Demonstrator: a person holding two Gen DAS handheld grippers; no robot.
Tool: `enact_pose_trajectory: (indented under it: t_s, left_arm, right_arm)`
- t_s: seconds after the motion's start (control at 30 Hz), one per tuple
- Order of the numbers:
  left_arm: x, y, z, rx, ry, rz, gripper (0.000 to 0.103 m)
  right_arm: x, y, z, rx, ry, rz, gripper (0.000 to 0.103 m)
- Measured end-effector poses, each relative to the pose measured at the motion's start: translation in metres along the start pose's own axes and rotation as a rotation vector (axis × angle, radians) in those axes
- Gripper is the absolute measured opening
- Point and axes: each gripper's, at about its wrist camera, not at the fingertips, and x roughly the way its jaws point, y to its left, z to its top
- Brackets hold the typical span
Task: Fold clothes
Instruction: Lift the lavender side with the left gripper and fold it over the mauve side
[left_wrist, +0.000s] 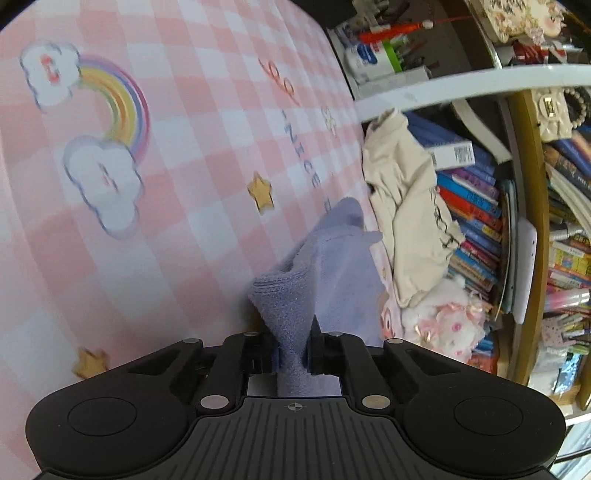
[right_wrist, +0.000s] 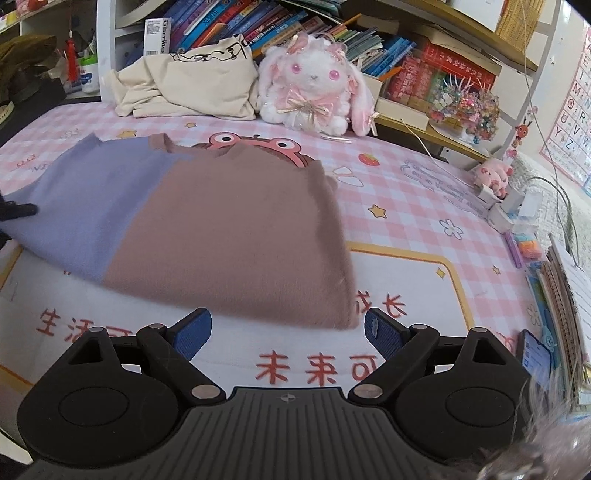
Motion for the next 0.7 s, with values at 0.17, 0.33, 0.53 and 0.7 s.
enact_pose_trajectory:
  t_s: [0.17,0.33,0.53,0.7]
  left_arm:
    - [-0.018,0.014,0.015,-0.024,-0.052,0.002,0.011]
    - [-0.033,0.026,0.024,-0.039,-0.097,0.006,0.011]
    - [-0.043,0.032,0.023,-0.044,-0.127,0.016,0.011]
    - [-0.045,0.027,0.016,-0.002,-0.148,0.043,0.011]
  right_arm:
    - [0.009,0.007,0.012,-0.005,-0.005,0.018,0.09]
    - [0.017,0.013,0.02,-0.019,0.006,0.051,0.089]
    - [0.026,0.015,0.029,-0.038,0.005,0.112,0.08]
    - [0.042,0.015,0.041,-0.085,0.003,0.187,0.062]
